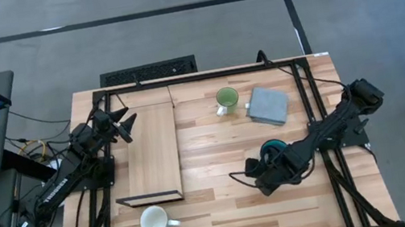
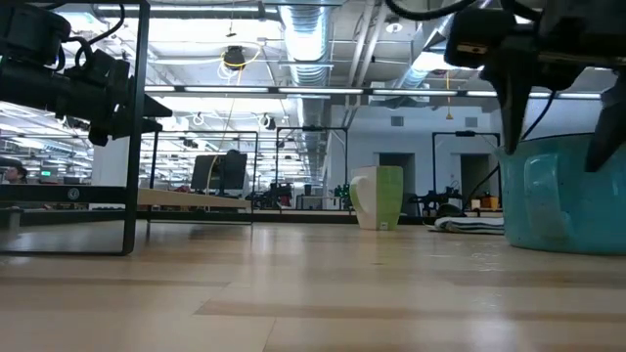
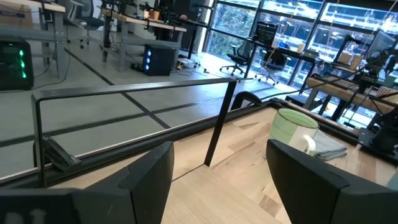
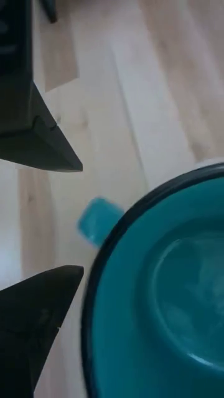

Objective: Stack small to large cups/mugs on shelf
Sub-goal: Put the blue mug on the shelf

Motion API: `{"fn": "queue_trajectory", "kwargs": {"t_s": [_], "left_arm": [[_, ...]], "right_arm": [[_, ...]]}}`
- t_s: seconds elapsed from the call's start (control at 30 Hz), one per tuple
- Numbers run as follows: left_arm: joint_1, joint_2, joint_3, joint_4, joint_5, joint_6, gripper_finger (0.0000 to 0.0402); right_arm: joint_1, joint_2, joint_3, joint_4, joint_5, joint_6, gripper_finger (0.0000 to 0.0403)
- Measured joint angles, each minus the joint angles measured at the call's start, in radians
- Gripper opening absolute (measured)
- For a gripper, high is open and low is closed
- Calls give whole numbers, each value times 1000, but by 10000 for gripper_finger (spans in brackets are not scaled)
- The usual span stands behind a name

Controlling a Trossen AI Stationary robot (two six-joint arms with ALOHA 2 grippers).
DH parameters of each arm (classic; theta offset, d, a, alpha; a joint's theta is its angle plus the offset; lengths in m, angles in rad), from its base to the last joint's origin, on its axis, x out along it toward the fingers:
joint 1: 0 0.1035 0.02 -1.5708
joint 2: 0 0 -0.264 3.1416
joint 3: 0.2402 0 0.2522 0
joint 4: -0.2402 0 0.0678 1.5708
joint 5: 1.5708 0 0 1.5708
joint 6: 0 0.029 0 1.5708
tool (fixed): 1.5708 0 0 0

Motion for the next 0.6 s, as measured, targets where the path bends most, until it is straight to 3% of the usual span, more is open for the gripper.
{"fn": "queue_trajectory", "kwargs": {"t_s": [0.6], "left_arm": [[0, 0, 0, 0, 0, 1, 248]], "right_arm": [[-28, 90, 0, -28, -57, 23, 283]]}}
